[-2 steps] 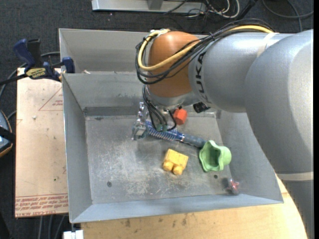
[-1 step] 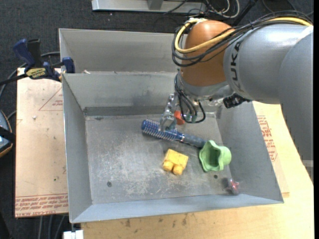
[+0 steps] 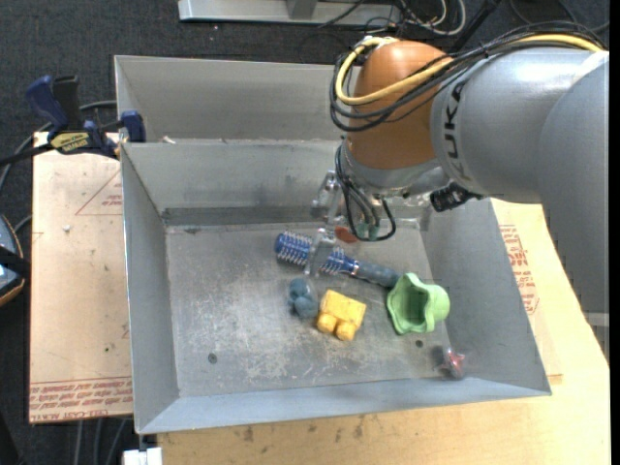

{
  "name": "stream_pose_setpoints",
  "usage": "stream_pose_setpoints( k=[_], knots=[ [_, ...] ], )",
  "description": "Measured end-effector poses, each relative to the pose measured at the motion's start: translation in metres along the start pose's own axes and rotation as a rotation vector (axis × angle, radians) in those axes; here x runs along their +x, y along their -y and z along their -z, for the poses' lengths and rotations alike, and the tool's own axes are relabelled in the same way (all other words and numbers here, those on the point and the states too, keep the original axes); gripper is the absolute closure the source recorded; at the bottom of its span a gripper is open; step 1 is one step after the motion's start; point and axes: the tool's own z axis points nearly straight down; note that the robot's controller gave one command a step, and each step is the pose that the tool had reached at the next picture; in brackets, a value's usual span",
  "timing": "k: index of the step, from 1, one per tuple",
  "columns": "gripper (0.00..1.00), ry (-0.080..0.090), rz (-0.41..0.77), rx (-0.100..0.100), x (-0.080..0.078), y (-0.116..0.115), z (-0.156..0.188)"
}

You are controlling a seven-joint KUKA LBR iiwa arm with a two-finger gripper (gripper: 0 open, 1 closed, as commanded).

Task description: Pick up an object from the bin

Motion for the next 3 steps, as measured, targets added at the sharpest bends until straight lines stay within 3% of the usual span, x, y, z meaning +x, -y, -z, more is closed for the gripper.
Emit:
stream_pose_setpoints(
  k=[1, 2, 3],
  knots=[
    [0.0, 0.001, 0.35, -0.004, -0.02, 0.046, -0.092],
    [1.0, 0.01, 0.35, -0.003, -0.023, 0.046, -0.089],
    [1.0, 0.006, 0.398, 0.0, -0.008, 0.062, 0.096]
  ],
)
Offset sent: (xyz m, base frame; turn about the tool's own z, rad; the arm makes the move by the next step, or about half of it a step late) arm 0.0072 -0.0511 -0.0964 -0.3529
